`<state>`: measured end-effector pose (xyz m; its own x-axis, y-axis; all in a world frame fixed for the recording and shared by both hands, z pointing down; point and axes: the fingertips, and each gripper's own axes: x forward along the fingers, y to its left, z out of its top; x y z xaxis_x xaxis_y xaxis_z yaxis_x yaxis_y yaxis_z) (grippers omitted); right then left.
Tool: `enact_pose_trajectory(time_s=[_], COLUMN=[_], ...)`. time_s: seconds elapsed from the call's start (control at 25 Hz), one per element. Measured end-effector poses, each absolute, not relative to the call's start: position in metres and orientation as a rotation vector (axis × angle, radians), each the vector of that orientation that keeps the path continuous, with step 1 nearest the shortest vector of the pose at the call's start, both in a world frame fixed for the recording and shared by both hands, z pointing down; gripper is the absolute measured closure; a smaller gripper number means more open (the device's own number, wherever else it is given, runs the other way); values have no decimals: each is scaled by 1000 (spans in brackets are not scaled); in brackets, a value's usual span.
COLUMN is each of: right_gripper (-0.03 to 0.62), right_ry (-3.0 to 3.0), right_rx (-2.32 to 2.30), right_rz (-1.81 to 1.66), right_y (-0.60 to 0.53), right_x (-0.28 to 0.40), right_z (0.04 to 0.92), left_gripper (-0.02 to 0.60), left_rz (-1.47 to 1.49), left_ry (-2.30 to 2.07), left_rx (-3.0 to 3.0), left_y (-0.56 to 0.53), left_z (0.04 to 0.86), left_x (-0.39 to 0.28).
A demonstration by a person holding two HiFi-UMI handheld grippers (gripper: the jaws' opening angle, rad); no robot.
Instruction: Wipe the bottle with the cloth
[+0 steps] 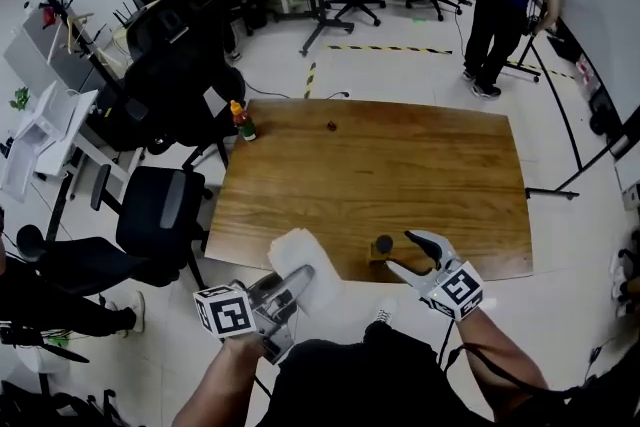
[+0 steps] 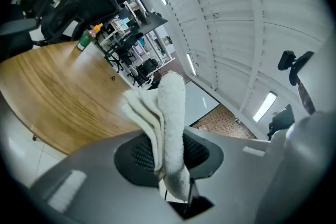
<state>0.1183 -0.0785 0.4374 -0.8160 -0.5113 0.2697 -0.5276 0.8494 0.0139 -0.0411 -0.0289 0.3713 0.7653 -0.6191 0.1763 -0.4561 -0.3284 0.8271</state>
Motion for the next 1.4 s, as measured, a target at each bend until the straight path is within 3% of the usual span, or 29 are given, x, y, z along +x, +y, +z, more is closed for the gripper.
enact_pose_trajectory(time_s=[0.16, 0.24, 0.36, 0.56, 1.4], right_gripper=[366, 582, 582, 582, 582], right_ry=[-2711, -2688, -2663, -2573, -2680], right_rx=[1110, 1193, 1231, 1353, 1150], right_rz=[416, 661, 902, 947, 761], right_y=[-39, -3, 60, 132, 193], right_x=[153, 159, 148, 151, 204], right_z=[428, 425, 418, 412, 379], left_gripper=[476, 476, 476, 476, 476], left_rz=[-161, -101, -8, 42, 15], left_ry=[-776, -737, -700, -678, -1016], left_rx=[2079, 2156, 2244, 2269, 2237], left_y=[9, 31, 65, 99, 184], left_z=[364, 361, 369, 381, 373], left_x=[-49, -45, -41, -37, 8])
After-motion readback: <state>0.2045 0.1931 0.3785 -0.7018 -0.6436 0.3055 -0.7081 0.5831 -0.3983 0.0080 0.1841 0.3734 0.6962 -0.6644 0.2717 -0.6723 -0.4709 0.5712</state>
